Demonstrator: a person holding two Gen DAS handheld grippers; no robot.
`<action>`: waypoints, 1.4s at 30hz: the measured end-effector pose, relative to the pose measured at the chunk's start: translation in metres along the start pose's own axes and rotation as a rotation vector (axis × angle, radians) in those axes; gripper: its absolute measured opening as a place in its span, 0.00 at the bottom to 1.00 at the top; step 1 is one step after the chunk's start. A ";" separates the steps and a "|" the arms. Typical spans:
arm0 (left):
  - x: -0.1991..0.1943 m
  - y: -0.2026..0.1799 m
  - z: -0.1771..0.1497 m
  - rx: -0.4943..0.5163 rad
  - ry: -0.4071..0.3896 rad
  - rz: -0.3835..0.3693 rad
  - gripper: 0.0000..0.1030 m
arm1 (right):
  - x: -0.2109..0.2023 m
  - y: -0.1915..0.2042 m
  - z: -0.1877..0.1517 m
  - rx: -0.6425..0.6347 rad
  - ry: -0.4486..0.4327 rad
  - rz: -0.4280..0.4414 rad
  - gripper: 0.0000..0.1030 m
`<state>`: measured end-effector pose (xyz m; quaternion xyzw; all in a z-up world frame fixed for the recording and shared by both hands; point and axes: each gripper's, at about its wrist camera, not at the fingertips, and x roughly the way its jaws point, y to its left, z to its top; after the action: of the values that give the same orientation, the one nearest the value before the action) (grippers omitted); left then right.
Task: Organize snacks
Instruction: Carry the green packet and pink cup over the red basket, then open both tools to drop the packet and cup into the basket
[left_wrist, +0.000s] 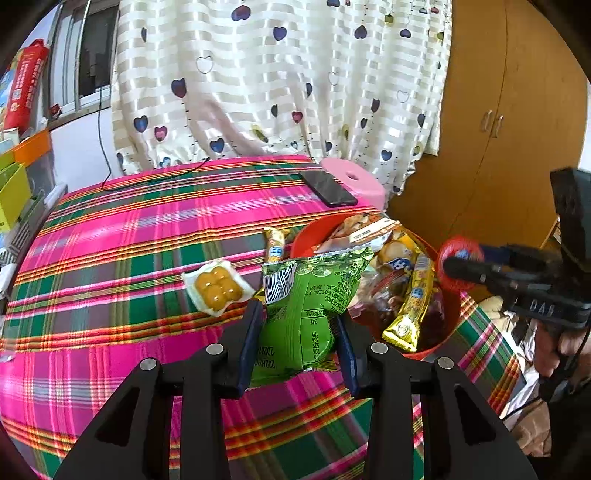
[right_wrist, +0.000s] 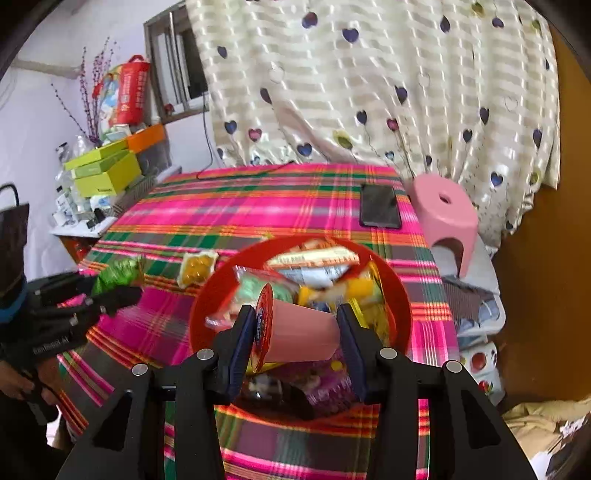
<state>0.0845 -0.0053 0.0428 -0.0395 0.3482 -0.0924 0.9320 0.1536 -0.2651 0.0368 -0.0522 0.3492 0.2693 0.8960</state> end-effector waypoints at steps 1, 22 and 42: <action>0.001 -0.002 0.001 0.001 0.002 -0.003 0.38 | 0.002 -0.001 -0.004 0.002 0.009 0.003 0.42; 0.070 -0.023 0.025 -0.058 0.100 -0.069 0.39 | 0.034 -0.010 -0.034 -0.014 0.103 0.009 0.41; 0.043 0.004 0.026 -0.148 -0.012 -0.064 0.58 | -0.005 -0.010 -0.017 0.002 -0.052 0.025 0.49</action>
<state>0.1342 -0.0100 0.0344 -0.1201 0.3470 -0.0958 0.9252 0.1454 -0.2811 0.0264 -0.0398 0.3266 0.2813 0.9015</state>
